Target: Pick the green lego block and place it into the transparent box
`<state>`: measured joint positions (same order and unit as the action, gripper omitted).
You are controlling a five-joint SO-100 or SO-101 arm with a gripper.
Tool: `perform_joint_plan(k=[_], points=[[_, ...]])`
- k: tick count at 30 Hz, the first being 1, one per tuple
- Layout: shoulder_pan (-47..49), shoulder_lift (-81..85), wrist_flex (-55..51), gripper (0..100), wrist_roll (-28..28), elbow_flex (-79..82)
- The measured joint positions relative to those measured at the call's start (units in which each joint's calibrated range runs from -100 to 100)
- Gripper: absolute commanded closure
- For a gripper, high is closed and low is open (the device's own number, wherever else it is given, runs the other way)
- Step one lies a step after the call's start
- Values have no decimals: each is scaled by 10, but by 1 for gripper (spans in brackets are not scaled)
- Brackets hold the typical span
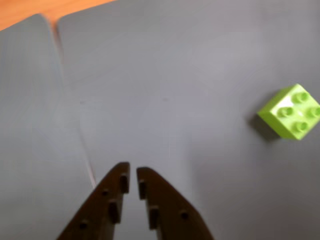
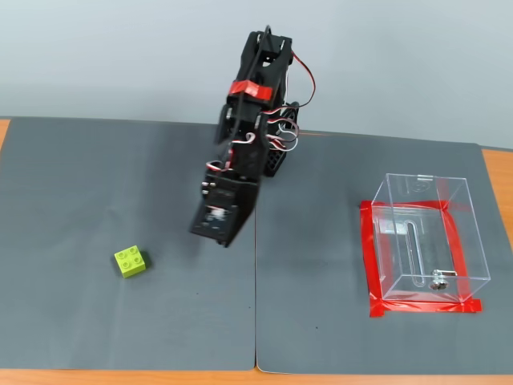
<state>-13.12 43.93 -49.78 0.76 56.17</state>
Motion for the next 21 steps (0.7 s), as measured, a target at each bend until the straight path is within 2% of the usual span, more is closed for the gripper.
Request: perform_joint_plan(k=[7,16,21], points=[[-85,-56,0,98,-5,-48],[-151,-158,1,98,-77,-170],[-181,-228,1,98,-96,-221]])
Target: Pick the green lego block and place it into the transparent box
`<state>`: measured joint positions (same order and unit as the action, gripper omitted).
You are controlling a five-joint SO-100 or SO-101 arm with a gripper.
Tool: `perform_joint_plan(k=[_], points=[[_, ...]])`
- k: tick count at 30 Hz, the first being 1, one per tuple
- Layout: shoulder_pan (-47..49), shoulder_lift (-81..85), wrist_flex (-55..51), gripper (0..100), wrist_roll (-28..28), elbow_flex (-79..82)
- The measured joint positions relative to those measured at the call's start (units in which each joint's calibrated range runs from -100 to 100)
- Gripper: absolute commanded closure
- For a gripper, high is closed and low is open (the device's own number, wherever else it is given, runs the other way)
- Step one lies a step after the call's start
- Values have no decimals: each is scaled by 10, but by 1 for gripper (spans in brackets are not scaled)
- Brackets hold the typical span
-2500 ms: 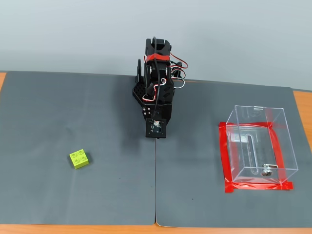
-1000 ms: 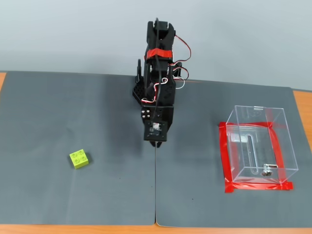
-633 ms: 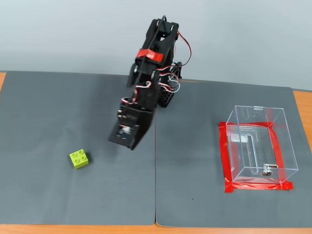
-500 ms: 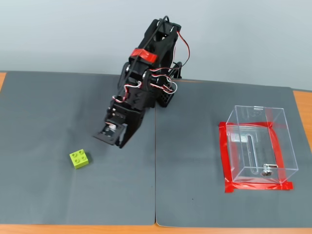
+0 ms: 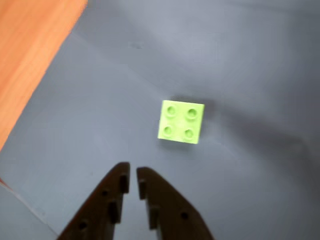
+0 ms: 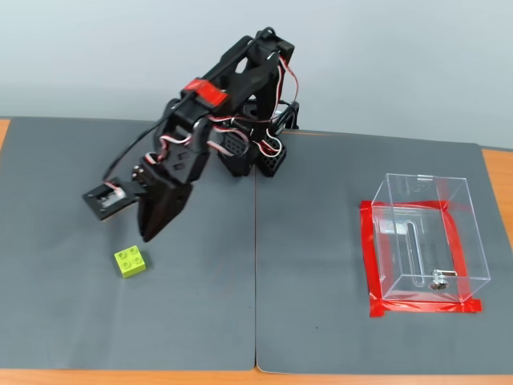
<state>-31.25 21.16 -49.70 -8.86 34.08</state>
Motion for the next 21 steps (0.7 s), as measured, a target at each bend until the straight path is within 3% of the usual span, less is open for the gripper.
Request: perform_joint_plan(k=[11,21], points=[[-52,-67,0,97,-2,-8],[-26,-101,3,82,1,-12]])
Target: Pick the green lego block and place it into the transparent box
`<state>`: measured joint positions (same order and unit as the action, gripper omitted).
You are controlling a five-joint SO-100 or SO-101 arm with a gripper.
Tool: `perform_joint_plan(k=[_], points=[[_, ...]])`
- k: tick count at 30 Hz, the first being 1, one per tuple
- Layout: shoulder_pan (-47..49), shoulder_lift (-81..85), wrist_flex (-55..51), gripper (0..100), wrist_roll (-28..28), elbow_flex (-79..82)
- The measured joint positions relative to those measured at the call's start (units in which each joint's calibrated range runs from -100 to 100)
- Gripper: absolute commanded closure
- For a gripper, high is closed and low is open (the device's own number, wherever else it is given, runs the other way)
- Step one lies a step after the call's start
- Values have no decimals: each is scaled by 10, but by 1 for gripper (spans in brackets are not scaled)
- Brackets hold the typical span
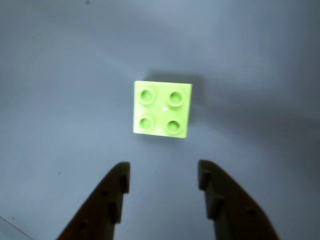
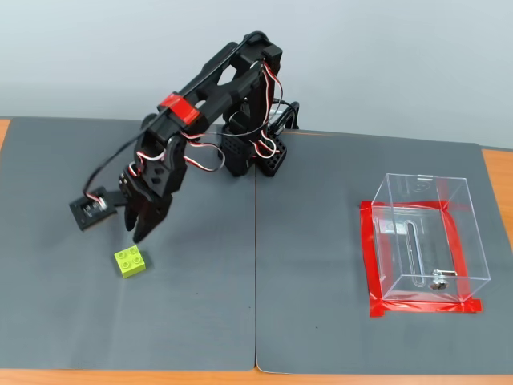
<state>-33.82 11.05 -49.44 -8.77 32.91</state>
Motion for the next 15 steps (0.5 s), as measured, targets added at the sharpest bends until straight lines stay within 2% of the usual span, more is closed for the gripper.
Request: perform_joint_plan(k=[4,11,15], points=[[24,-14,21,80,0,0],[21,-37,37,70,0,0],[20,-56,38,69,0,0]])
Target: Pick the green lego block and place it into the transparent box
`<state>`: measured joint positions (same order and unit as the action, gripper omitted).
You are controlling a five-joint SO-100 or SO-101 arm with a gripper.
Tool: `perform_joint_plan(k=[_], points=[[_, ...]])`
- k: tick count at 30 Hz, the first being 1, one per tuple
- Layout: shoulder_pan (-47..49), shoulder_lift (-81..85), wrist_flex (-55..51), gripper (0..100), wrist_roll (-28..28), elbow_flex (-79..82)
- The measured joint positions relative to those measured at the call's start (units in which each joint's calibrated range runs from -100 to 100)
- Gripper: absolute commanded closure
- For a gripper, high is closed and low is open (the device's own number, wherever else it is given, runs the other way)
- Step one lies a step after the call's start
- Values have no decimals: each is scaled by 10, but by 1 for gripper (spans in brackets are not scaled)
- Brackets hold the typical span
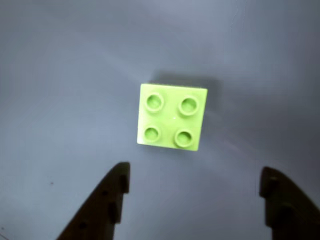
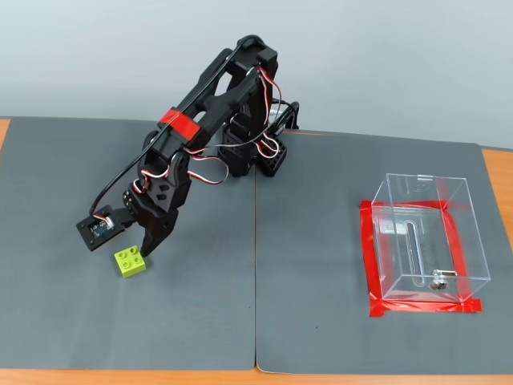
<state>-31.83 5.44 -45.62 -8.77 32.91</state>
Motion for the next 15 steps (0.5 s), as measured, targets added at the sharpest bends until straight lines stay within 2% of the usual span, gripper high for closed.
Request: perform_joint_plan(k=[15], points=[[1,-110,0,69,1,-90]])
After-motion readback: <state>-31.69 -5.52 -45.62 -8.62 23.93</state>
